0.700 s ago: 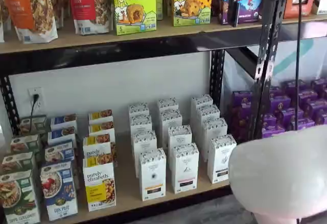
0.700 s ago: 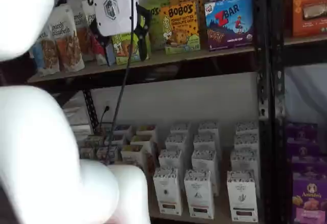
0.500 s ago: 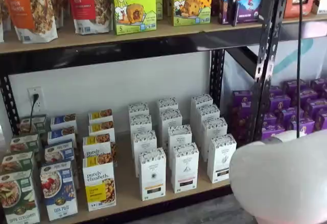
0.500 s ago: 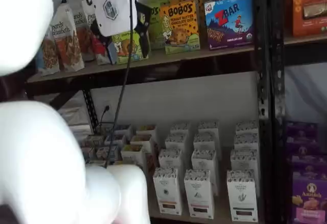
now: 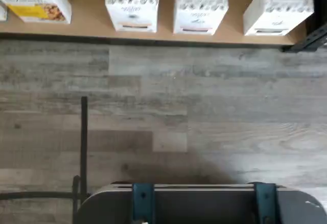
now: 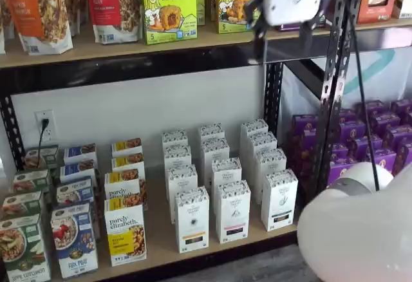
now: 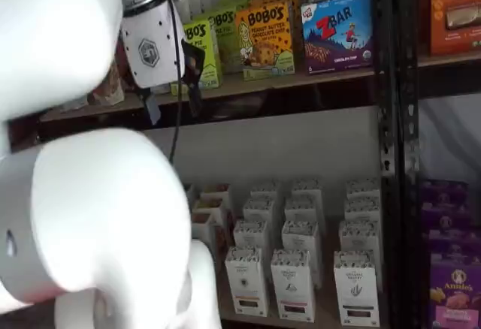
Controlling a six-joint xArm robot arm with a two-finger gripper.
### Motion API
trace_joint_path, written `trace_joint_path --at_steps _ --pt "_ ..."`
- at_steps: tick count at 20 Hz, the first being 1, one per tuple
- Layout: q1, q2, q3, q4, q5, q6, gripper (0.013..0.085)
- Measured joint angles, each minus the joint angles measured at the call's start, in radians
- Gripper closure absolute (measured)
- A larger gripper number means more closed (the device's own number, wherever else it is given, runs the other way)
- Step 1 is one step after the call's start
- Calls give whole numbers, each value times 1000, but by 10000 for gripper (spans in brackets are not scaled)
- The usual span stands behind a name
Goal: Pick up the white box with a green strip in the middle, on the bottom shelf, the sixth box from the left
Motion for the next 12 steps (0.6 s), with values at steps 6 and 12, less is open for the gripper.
trace_joint_path --at_steps 6,12 --pt "148 40 124 -22 -137 159 130" --pt "190 99 203 -30 -252 215 130"
